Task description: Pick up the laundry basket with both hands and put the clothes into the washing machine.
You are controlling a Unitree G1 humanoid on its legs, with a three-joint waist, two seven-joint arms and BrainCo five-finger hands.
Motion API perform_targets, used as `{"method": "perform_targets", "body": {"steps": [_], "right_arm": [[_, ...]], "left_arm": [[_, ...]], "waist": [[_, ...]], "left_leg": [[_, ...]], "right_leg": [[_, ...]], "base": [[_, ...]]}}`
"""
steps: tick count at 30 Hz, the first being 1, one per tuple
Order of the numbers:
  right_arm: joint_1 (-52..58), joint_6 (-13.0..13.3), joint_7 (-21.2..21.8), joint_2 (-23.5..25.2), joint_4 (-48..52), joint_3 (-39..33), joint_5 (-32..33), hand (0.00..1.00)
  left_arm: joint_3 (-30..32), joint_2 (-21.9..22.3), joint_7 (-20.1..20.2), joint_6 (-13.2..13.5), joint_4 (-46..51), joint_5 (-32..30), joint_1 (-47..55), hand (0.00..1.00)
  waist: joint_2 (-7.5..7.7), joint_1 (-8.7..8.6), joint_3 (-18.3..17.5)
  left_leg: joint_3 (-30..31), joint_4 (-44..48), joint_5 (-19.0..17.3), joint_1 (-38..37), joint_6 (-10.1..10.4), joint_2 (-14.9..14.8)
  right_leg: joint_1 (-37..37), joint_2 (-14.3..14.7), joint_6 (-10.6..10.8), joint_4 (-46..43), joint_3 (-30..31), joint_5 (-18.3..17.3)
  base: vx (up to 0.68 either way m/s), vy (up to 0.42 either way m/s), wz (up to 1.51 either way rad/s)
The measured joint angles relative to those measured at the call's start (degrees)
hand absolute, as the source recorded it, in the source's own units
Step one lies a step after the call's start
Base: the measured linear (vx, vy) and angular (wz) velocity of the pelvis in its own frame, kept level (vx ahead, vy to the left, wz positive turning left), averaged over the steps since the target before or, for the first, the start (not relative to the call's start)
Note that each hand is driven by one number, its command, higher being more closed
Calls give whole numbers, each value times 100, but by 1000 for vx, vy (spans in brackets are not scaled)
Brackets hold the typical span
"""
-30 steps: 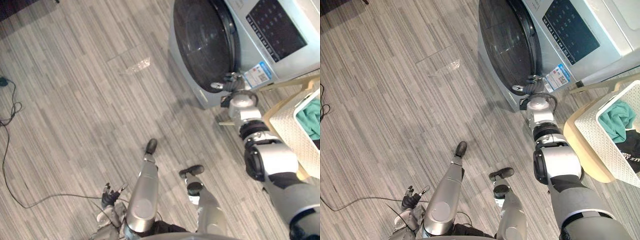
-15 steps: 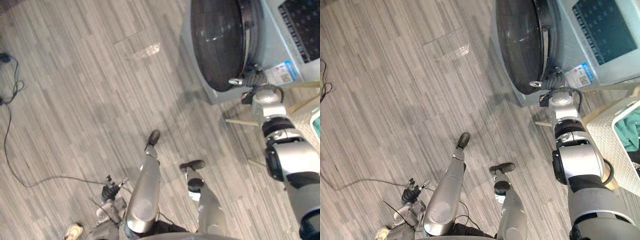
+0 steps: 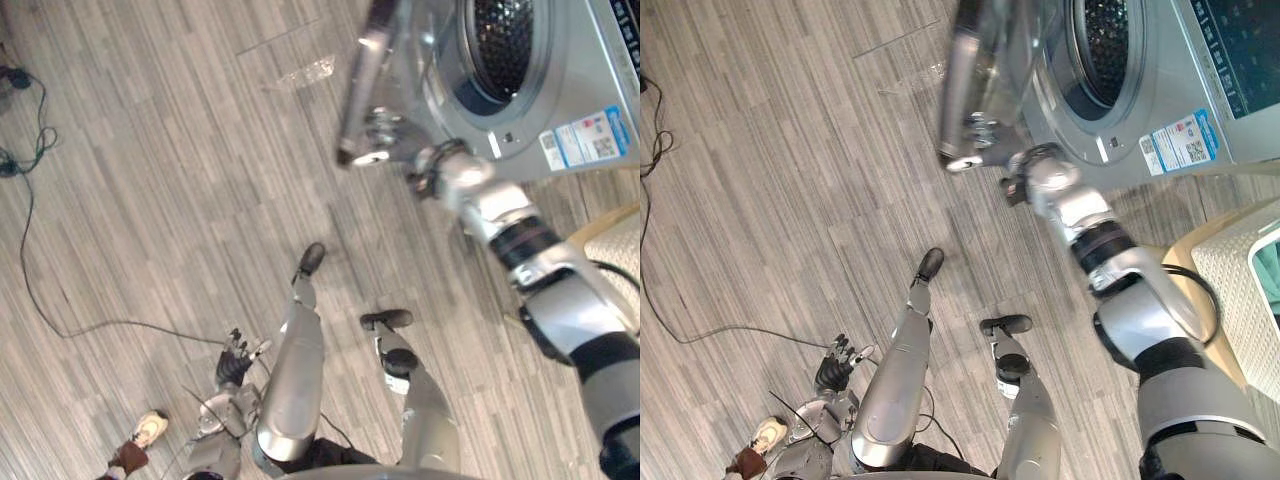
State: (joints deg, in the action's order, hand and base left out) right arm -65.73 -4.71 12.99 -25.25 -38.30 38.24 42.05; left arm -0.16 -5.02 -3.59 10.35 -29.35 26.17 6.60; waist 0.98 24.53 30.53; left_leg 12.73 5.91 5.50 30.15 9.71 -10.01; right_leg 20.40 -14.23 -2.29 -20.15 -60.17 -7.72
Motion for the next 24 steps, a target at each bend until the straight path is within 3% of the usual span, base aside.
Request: {"method": "perform_targets", "body": {"steps": [3, 4, 7, 10, 14, 16, 17, 20, 24], "right_arm": [[332, 220, 220, 502, 103, 287, 65, 0], [774, 278, 211, 639, 19, 320, 65, 0], [1382, 316, 198, 742, -232, 326, 59, 0], [2015, 330, 197, 844, -545, 298, -8, 0], [2726, 317, 211, 924, -833, 182, -322, 0], [3082, 317, 226, 953, -985, -63, -511, 0], [3261, 292, 228, 1027, -1063, -179, -706, 0], [3476, 303, 244, 1139, -1064, -353, -955, 0], [3813, 316, 242, 1399, -1022, -635, -1115, 0]], "left_arm": [[-201, 8, -17, -6, 419, -261, -15, 0], [-352, 9, -16, -17, 766, -608, -65, 0], [-472, -7, -7, -16, 1369, -1000, -171, 0], [-437, -295, 73, -15, 1778, -1305, -384, 0], [-293, -787, 125, -94, 1681, -1735, -922, 0], [-188, -1140, 224, -157, 1177, -2027, -1669, 0], [-106, -1524, 237, -269, 772, -2235, -2144, 0], [27, -2187, 231, -380, 28, -2576, -2839, 0], [34, -3192, 233, -563, -1358, -3105, -4064, 0]], "waist": [[-10, 37, -2], [-11, 28, -1], [-11, -47, -1], [-11, -238, -1], [-29, -495, -13], [-29, -545, -14], [-24, -669, -17], [35, -832, -41], [277, -1100, -106]], "left_leg": [[34, 23, 17, -136, 11, 22], [24, 45, 17, -289, 11, 56], [-63, 160, 16, -400, 10, 110], [-232, 302, -6, -447, 9, 98], [-489, 528, -331, -514, -18, -74], [-583, 521, -386, -485, -17, -121], [-606, 507, -401, -481, 4, -133], [-675, 497, -400, -451, 8, -200], [-744, 494, -334, -209, 37, -278]], "right_leg": [[-87, -177, 14, -303, 33, -144], [-204, -251, 14, -383, 128, -144], [-270, -290, 15, -373, 390, -142], [-218, -257, 14, -321, 664, -141], [-128, -44, -28, -271, 985, -114], [18, 13, -57, -234, 1111, -47], [59, 50, -48, -176, 1166, 17], [125, 206, -37, 57, 1254, 163], [357, 375, -58, 342, 1310, 392]], "base": [[105, -115, 17], [39, -57, 6], [-26, -12, -7], [-132, 2, -36], [-161, 10, -48], [-194, 6, -43], [-173, 0, -30], [-103, -7, -34], [-48, -25, -25]]}}
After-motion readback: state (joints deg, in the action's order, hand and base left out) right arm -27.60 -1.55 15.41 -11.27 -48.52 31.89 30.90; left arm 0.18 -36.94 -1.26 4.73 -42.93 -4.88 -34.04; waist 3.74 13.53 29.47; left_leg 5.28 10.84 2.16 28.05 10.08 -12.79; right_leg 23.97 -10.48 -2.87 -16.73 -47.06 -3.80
